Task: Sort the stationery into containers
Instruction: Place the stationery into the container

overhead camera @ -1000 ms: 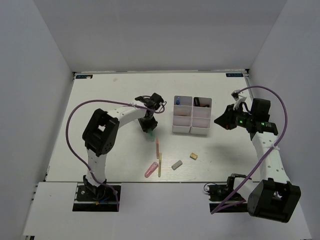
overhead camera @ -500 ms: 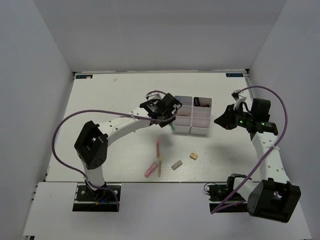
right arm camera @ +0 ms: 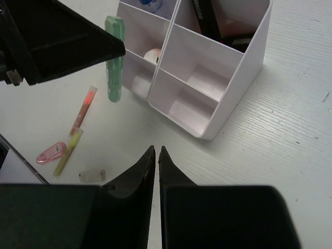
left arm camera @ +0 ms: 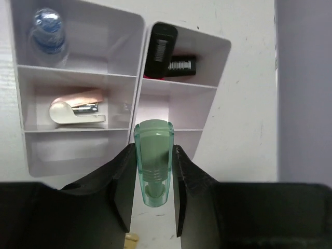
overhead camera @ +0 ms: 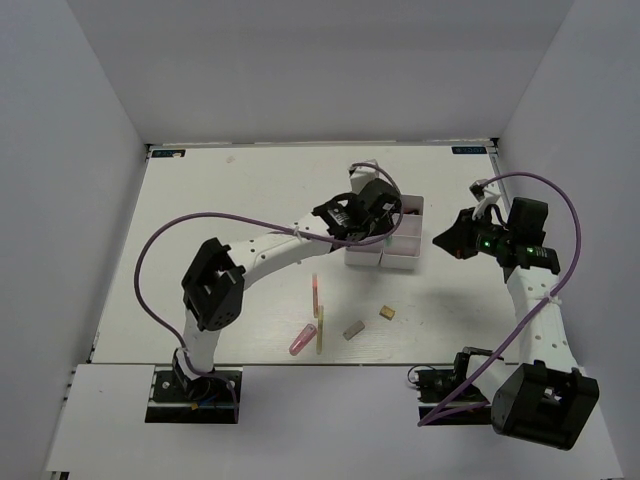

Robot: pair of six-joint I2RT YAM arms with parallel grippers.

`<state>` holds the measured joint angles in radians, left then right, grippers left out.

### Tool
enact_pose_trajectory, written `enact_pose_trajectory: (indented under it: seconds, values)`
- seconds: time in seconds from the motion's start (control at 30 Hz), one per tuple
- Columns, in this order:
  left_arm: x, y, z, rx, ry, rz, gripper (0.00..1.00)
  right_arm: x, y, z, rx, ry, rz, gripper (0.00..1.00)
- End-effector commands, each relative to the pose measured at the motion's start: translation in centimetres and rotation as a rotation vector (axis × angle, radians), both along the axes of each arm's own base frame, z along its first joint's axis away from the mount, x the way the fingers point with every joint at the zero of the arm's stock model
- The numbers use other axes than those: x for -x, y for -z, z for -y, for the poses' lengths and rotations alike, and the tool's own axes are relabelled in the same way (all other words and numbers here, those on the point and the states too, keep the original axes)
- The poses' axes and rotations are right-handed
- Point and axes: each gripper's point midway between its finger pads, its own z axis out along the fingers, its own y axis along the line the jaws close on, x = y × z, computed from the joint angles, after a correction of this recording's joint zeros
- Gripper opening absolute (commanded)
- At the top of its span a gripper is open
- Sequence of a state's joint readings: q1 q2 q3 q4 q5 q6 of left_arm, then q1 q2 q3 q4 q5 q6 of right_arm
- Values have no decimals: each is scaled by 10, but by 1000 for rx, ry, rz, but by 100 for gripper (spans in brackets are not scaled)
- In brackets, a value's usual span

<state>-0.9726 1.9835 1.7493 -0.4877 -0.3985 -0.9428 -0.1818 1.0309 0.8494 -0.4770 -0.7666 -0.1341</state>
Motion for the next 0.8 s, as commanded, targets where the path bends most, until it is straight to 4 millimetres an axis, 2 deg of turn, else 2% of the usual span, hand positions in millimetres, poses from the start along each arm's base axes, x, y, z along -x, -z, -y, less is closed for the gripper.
enact_pose_trajectory:
  seconds: [0.0,0.07,0.1,0.13,0.2,0.23,0.27,0.3,0.33,0.47,0.53,0.57,0.67,0.7,0.77]
  values:
    - [1,-43,0,-112,229,220,1,-1,-20,-2,-15,-15,49,9]
    - [1,-46,6,-125,294,270,1,-1,-20,-3,-17,-21,51,9]
    - [0,-43,5,-189,358,318,1,-1,-21,-3,-18,-21,54,9]
    - [-2,-52,14,-159,386,374,1,0,-22,-4,-19,-29,60,9]
    - [4,-42,19,-191,488,424,1,2,-22,-4,-20,-32,67,10]
    - [-2,-60,28,-151,494,517,1,2,-22,-4,-23,-32,69,10]
    - [3,-52,31,-143,536,520,1,2,-21,-4,-23,-32,71,10]
    - [2,-65,39,-100,557,582,1,2,-22,-3,-24,-30,77,10]
    - [3,-63,39,-109,574,587,1,2,-21,-3,-26,-32,77,10]
    - [8,-68,60,-48,692,672,1,3,-23,-3,-37,-41,80,10]
    - [5,-64,60,-40,711,686,1,3,-22,-3,-43,-44,80,10]
    - [6,-73,65,1,733,724,1,5,-22,-4,-49,-50,78,12]
    - [-1,-66,65,33,728,711,1,5,-23,-4,-56,-57,80,12]
    - [-3,-72,66,47,735,725,1,5,-23,-3,-59,-56,81,12]
    - [-10,-58,67,39,744,708,1,5,-23,-3,-61,-57,80,12]
